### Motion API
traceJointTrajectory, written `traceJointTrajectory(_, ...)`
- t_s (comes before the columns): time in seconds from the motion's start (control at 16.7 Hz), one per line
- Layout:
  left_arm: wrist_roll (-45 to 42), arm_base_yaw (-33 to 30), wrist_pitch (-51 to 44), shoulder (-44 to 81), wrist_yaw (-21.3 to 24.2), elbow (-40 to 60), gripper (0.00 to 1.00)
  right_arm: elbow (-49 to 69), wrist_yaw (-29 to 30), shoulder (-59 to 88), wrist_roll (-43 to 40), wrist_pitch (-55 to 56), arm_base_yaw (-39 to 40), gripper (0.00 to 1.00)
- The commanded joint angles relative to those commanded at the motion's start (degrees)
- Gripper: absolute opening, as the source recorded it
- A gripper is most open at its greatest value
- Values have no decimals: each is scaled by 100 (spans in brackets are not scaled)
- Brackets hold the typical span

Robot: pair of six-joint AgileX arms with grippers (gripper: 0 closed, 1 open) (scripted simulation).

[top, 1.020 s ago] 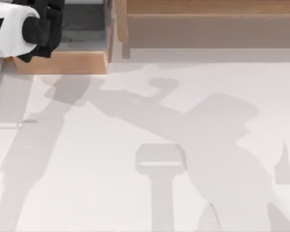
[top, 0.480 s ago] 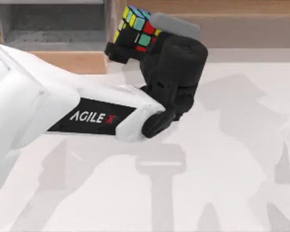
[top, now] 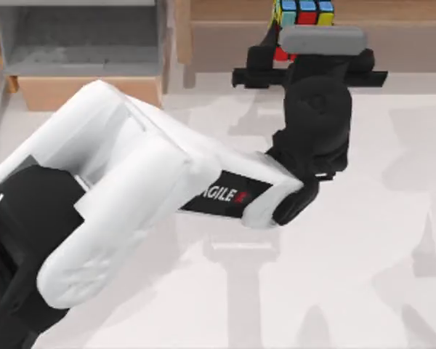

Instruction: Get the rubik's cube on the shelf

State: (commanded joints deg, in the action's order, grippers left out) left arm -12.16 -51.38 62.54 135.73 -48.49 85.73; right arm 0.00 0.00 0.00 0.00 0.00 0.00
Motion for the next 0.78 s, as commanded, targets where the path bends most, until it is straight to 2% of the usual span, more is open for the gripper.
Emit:
traceJointTrajectory(0.18,36,54,281,229,123,219,0,0,0,0,0,0,0,100)
traceJointTrajectory(0.54,28,36,274,209,113,208,0,0,0,0,0,0,0,100)
traceJointTrajectory(0.78,166,283,540,136,-96,771,0,0,0,0,0,0,0,100)
